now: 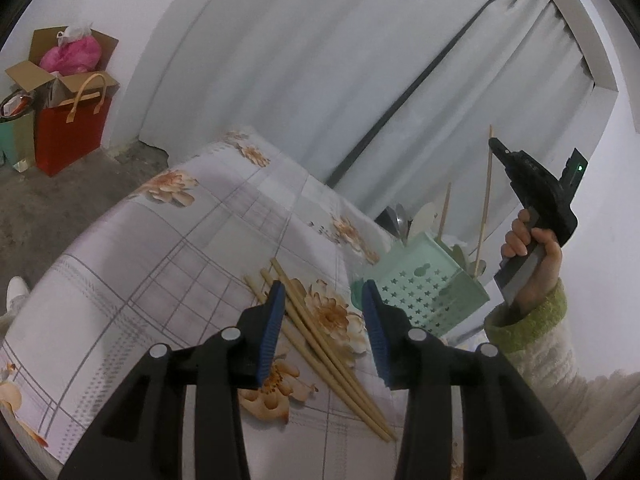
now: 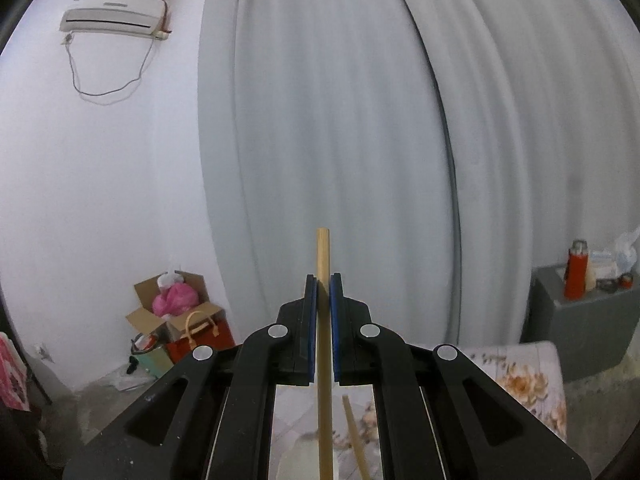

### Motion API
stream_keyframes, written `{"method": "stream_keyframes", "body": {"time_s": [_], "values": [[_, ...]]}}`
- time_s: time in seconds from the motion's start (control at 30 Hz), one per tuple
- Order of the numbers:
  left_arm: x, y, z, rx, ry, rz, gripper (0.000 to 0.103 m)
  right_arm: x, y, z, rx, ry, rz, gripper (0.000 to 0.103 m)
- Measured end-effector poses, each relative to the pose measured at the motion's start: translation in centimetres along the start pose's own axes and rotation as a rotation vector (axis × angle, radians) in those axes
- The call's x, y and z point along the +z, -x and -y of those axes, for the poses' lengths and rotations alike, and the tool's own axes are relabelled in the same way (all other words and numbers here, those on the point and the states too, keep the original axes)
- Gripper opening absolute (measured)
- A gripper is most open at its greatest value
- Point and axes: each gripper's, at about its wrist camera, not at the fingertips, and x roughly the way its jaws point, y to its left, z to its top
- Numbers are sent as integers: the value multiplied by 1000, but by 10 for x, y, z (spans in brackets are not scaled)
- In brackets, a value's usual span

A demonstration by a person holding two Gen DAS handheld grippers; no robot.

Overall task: Organize utensils
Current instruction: 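Lower the right gripper's chopstick into the green holder and open it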

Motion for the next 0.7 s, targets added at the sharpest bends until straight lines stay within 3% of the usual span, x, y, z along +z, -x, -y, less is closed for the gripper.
{"method": "stream_keyframes", "body": {"time_s": [0.17,0.7], "values": [[-1,-1,-1,-2,10,-7,38,-7,-13,-2,-24,67,30,4],[-1,2,-9,18,27,-12,38,-27,-28,-12,-71,248,-36,4]]}}
